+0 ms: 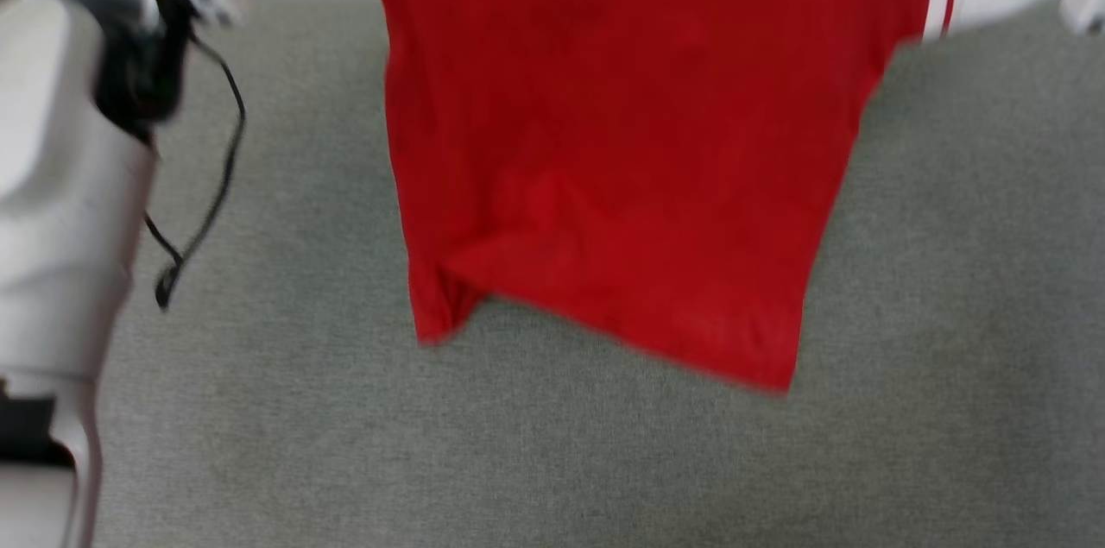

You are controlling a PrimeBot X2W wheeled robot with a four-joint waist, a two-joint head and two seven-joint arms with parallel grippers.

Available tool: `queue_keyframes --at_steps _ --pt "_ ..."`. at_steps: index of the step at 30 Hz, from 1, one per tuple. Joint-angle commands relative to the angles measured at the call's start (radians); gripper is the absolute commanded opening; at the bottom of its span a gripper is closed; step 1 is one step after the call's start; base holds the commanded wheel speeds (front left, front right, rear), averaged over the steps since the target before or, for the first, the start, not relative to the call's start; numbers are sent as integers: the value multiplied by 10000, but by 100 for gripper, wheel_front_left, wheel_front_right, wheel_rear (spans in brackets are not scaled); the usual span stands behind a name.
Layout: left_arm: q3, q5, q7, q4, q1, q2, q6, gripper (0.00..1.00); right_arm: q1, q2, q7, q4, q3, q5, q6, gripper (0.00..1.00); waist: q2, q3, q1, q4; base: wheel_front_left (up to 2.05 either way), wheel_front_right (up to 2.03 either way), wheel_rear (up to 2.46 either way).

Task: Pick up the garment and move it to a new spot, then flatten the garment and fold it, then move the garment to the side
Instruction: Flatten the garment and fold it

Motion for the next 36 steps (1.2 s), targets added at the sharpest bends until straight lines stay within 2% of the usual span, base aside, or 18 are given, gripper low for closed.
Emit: queue_keyframes --at_steps 1,10,15,19,23,29,36 --pt "86 82 -175 280 -604 35 -75 0 -593 5 -320 151 -95 -125 -17 0 -1 700 0 -119 0 0 0" --pt "328 466 -1124 1011 -3882 253 -481 0 -3926 44 -1744 155 -33 -965 -17 0 -1 2337 0 -270 0 0 0" --pt "413 531 -1549 1210 -4950 272 -659 0 -5217 -18 -2394 78 170 -936 -17 0 -1 3014 0 -296 0 0 0" --pt "509 414 -1669 1294 -5333 247 -741 0 -5818 -77 -2479 189 424 -795 -17 0 -1 3517 0 -287 0 0 0" --pt "453 391 -1767 1391 -5140 162 -744 0 -6027 -161 -2569 427 765 -693 -17 0 -1 4020 0 -221 0 0 0" --pt "412 200 -1983 1641 -4550 -70 -850 0 -5476 58 -2742 912 1147 -338 -16 0 -1 4487 0 -193 0 0 0" --pt "444 -313 -2220 2204 -2856 -202 -1213 0 -3916 244 -3096 1464 1654 245 -16 0 -1 3793 0 -215 0 0 0"
